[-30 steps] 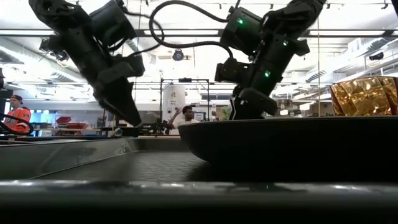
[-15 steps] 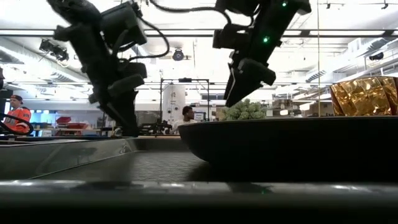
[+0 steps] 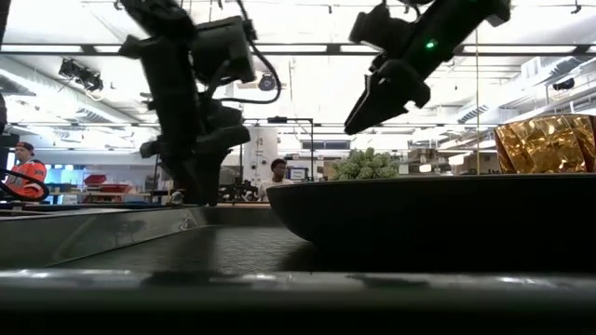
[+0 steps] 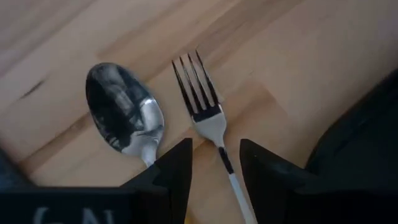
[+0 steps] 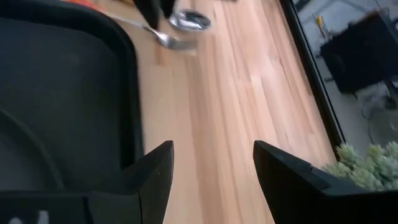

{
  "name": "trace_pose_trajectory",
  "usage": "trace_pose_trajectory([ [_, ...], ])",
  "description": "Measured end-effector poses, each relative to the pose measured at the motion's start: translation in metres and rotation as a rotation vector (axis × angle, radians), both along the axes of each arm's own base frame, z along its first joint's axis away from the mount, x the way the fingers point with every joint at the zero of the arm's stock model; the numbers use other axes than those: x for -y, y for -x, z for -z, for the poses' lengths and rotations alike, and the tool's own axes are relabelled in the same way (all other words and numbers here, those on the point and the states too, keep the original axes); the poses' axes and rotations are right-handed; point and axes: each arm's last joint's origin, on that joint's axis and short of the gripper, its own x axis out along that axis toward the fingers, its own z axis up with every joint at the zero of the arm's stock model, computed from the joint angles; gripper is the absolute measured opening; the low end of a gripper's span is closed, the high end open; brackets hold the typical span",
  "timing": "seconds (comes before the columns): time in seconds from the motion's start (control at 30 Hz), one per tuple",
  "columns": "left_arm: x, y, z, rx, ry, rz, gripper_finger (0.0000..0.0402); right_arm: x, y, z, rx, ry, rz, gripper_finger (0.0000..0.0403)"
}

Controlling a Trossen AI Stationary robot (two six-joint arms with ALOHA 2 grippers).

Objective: Pick and place plate/cup/fork/spoon on tray
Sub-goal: Put the orange fork to the left of the black plate on the black tray

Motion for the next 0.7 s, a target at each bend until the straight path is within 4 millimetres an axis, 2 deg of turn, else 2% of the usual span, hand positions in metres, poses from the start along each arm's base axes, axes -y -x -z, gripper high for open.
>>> trace_pose_trajectory([
  [0.13,0.000,-0.009,-0.005,-0.090,-0.016,-0.042,0.0142,-0.005,0.010,-0.001,0.058,-0.008,-0.047,0.0227],
  [0.3,0.002,-0.022,-0.002,-0.093,0.039,-0.046,0.0142,-0.005,0.018,-0.003,0.081,-0.009,-0.055,0.0227],
  [0.7,0.002,-0.021,0.006,-0.135,0.053,-0.054,0.0142,-0.007,0.018,-0.003,0.144,-0.039,-0.085,0.0227],
])
